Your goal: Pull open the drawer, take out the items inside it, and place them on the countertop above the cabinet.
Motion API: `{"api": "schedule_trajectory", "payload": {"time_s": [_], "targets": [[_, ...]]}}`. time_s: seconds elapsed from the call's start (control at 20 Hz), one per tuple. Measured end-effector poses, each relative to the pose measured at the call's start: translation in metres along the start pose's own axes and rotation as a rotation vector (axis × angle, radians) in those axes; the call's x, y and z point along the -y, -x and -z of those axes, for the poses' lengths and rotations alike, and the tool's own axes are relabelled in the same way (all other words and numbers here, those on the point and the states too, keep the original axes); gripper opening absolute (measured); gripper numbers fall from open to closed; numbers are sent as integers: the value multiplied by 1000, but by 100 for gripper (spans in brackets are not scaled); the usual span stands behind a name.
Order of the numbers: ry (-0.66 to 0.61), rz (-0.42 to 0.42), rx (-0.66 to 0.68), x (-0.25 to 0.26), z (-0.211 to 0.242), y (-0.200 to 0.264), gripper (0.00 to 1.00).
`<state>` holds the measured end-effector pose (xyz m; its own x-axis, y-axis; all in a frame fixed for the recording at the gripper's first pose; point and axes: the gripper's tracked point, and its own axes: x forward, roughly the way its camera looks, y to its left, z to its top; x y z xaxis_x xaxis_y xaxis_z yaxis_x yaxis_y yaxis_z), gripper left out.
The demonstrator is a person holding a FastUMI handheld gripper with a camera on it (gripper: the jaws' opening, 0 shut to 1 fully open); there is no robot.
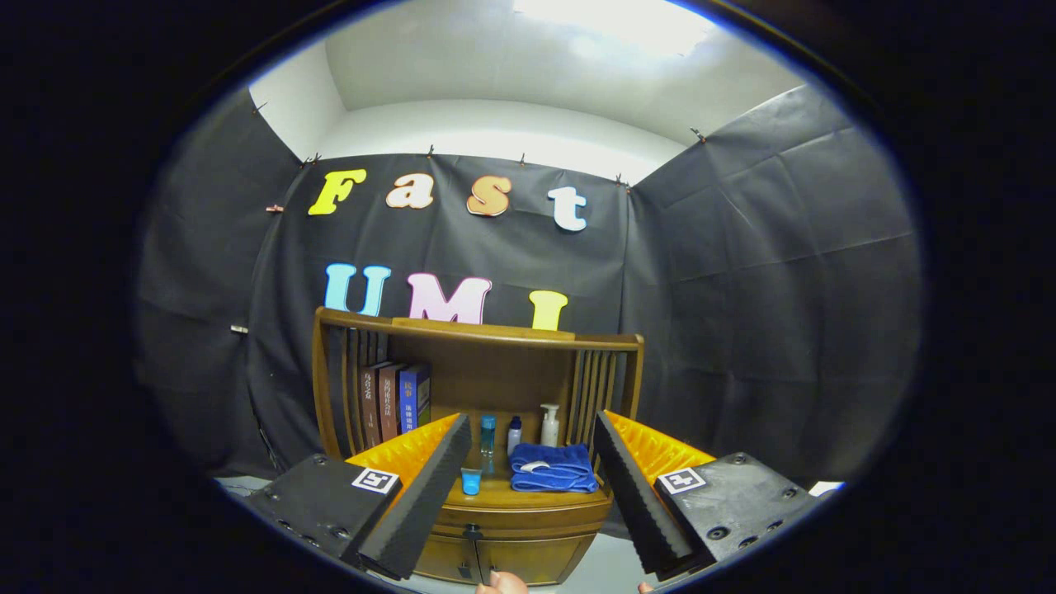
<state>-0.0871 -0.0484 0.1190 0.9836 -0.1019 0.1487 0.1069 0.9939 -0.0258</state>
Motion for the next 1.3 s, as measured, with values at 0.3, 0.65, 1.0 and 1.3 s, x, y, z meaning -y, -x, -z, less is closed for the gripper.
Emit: {"api": "schedule_trajectory", "payload": {"time_s": [0.3,0.65,1.0,1.3], "targets": [[-13,24,33,12,-26,12,98],[-10,19,29,11,-28,14,98],[-22,3,19,10,-28,14,98],[-30,-30,9,7,-26,10,98]]}}
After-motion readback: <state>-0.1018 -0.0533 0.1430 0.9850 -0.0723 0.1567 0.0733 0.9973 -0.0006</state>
